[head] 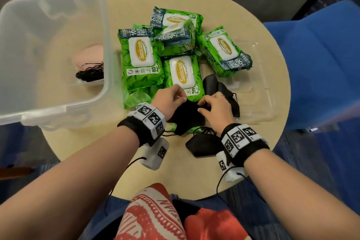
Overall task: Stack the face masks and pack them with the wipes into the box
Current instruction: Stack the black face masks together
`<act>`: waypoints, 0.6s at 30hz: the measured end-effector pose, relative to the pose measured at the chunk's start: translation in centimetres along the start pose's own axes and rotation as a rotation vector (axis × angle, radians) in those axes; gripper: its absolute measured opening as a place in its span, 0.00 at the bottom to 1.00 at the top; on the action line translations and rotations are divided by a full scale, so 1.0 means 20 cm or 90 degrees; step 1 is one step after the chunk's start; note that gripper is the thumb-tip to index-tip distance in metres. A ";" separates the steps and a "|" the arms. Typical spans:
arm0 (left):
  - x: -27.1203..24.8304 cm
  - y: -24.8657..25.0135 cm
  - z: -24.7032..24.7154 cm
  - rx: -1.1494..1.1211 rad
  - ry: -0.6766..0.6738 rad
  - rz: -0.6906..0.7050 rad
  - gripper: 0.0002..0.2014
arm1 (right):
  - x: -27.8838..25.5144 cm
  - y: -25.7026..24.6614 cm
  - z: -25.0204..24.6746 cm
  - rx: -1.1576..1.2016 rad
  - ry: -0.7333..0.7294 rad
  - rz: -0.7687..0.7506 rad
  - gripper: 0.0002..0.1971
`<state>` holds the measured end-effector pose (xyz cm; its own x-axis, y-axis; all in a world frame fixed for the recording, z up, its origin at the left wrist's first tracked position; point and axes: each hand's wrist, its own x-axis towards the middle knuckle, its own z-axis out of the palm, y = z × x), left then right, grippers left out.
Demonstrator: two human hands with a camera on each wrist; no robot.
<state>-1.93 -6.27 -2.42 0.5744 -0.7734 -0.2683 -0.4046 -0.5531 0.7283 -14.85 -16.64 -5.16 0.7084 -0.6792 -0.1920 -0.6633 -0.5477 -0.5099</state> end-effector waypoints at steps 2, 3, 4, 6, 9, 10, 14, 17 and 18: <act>0.00 -0.02 0.01 0.005 0.037 -0.038 0.05 | 0.00 -0.01 -0.01 -0.031 -0.005 0.016 0.11; 0.01 -0.03 0.02 0.025 0.048 -0.062 0.08 | 0.00 -0.02 0.00 -0.051 -0.009 0.027 0.13; 0.01 -0.04 0.04 0.051 0.052 -0.088 0.12 | 0.00 -0.03 0.01 -0.070 -0.019 0.037 0.16; -0.01 -0.05 0.07 0.074 0.050 -0.142 0.18 | 0.00 -0.06 0.04 -0.111 -0.030 0.045 0.19; -0.02 -0.07 0.10 0.059 0.052 -0.179 0.24 | -0.01 -0.05 0.08 -0.097 -0.007 0.036 0.17; -0.02 -0.08 0.10 0.037 0.057 -0.178 0.25 | -0.01 -0.05 0.08 -0.065 0.003 0.033 0.16; -0.06 -0.12 0.08 -0.085 0.098 -0.145 0.27 | -0.01 -0.03 0.04 0.206 -0.018 0.005 0.11; -0.11 -0.14 0.03 -0.178 0.076 -0.078 0.29 | 0.00 -0.03 -0.03 0.402 -0.084 0.007 0.06; -0.13 -0.13 0.01 -0.208 0.073 -0.038 0.30 | 0.00 -0.04 -0.05 0.462 -0.109 0.001 0.06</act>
<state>-2.59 -2.81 -3.85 0.6736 -0.6929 -0.2570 -0.1294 -0.4530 0.8821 -14.57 -16.73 -3.89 0.7747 -0.5614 -0.2910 -0.3807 -0.0467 -0.9235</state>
